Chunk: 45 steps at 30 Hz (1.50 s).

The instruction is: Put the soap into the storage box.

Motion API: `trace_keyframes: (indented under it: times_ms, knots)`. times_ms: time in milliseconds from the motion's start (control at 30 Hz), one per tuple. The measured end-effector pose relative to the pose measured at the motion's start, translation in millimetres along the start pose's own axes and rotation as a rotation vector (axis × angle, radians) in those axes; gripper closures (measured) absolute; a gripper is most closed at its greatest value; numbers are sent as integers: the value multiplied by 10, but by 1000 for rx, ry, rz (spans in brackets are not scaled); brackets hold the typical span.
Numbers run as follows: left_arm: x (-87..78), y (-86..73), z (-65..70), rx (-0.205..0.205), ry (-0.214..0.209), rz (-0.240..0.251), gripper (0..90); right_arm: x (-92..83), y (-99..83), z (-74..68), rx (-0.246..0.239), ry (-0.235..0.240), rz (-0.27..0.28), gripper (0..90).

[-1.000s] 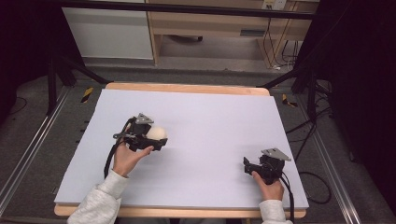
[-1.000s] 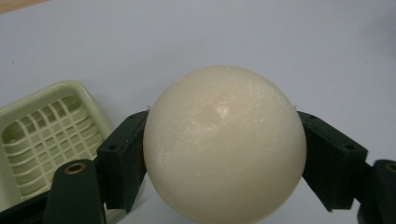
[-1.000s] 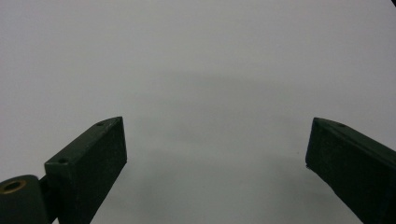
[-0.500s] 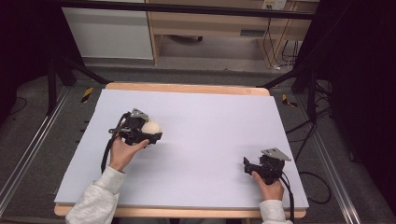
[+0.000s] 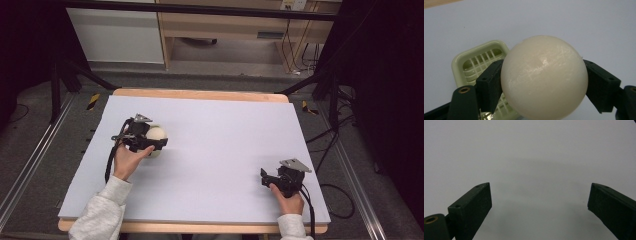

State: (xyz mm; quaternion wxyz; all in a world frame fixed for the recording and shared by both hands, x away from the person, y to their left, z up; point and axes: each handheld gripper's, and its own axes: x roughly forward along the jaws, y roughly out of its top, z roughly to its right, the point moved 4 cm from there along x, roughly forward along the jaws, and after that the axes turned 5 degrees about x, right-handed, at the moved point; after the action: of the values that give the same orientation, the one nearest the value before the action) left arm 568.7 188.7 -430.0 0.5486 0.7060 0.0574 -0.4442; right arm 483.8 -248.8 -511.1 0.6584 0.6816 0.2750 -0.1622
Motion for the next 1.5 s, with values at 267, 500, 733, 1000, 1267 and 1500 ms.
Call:
trace_keyframes:
  times_ms: [267, 500, 733, 1000, 1267, 1500]
  knots:
    - [-8, -25, -126, -27, 26, 2, 237, 0, -1, 1, -4, -2, -1, 57]
    - [2, -59, -227, -45, 41, -7, 237, 0, -1, 0, -5, -2, -1, 57]
    - [28, -80, -338, -65, 56, -8, 237, 3, -1, 1, -6, -3, -2, 57]
    - [110, -101, -381, -60, 62, -33, 237, 4, -2, -1, -6, -3, -4, 57]
    - [195, -124, -437, -67, 68, -53, 237, 4, -2, -1, -6, -3, -4, 58]
    - [245, -137, -449, -67, 71, -67, 237, 5, -2, -1, -5, -3, -4, 58]
